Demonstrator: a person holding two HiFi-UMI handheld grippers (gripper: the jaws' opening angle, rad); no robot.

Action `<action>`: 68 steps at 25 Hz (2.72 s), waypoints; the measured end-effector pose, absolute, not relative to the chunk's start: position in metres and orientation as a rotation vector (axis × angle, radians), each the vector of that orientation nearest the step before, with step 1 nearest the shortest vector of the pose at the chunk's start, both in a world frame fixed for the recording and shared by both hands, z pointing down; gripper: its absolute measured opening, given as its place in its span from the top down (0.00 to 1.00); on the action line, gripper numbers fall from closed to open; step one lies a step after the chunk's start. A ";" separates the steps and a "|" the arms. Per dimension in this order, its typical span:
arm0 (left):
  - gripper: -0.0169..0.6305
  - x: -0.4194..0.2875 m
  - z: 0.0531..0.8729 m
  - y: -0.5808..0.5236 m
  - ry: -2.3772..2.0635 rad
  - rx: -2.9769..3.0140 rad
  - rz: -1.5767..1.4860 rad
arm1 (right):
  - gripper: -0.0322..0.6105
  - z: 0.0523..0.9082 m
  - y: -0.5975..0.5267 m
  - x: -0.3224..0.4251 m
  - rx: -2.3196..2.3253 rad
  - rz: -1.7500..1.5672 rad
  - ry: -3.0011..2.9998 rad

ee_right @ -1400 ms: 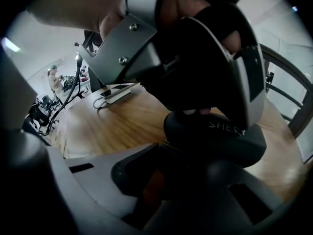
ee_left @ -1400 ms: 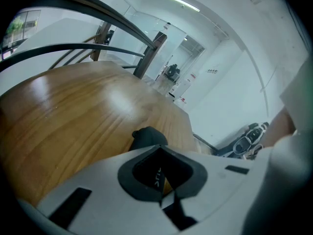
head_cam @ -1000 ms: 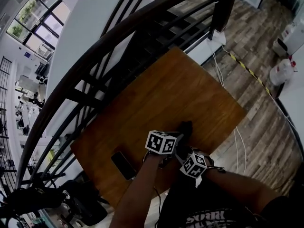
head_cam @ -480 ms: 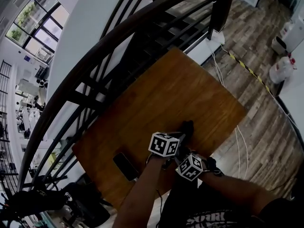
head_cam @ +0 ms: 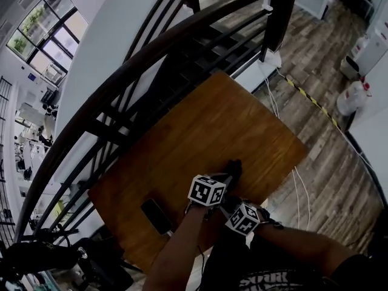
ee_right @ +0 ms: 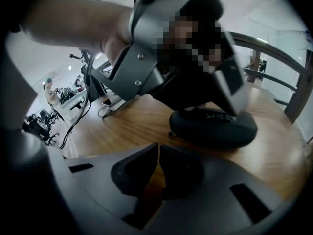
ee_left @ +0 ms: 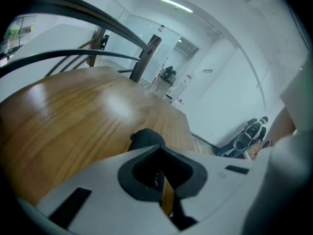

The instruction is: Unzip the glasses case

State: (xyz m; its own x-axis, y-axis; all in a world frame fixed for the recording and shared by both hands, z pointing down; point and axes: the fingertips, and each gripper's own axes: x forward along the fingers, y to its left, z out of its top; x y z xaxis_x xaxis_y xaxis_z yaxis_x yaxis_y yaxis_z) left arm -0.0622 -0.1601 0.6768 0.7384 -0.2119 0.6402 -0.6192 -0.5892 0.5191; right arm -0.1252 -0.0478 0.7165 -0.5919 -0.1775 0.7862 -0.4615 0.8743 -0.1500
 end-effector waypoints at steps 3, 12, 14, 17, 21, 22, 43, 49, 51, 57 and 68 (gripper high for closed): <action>0.97 -0.063 0.653 -0.165 -0.752 2.290 0.582 | 0.94 0.704 -0.055 -0.078 0.551 0.461 -2.194; 0.97 -0.120 0.538 -0.151 -1.709 2.248 0.183 | 0.94 0.564 -0.155 0.013 0.930 0.348 -2.499; 0.97 -0.131 0.513 -0.118 -1.842 2.199 0.136 | 0.94 0.527 -0.148 0.016 0.947 0.247 -2.580; 0.97 -0.125 0.480 -0.083 -1.996 2.126 0.038 | 0.95 0.486 -0.141 0.029 0.921 0.160 -2.694; 0.97 -0.090 0.447 -0.051 -2.128 2.064 -0.052 | 0.95 0.450 -0.126 0.057 0.860 0.140 -2.815; 0.97 -0.080 0.440 -0.041 -2.150 2.051 -0.068 | 0.95 0.444 -0.118 0.063 0.841 0.149 -2.834; 0.97 0.006 0.383 0.128 -2.303 2.001 -0.179 | 0.95 0.407 0.034 0.130 0.751 0.062 -2.932; 0.97 -0.011 0.383 0.174 -2.291 2.025 -0.190 | 0.95 0.400 0.082 0.126 0.809 0.049 -2.903; 0.97 -0.014 0.381 0.187 -2.274 2.019 -0.219 | 0.95 0.400 0.098 0.127 0.820 0.039 -2.896; 0.97 -0.006 0.377 0.213 -2.250 2.038 -0.236 | 0.95 0.401 0.128 0.129 0.836 0.054 -2.881; 0.97 0.007 0.362 0.218 -2.273 2.014 -0.276 | 0.95 0.386 0.126 0.134 0.784 0.010 -2.894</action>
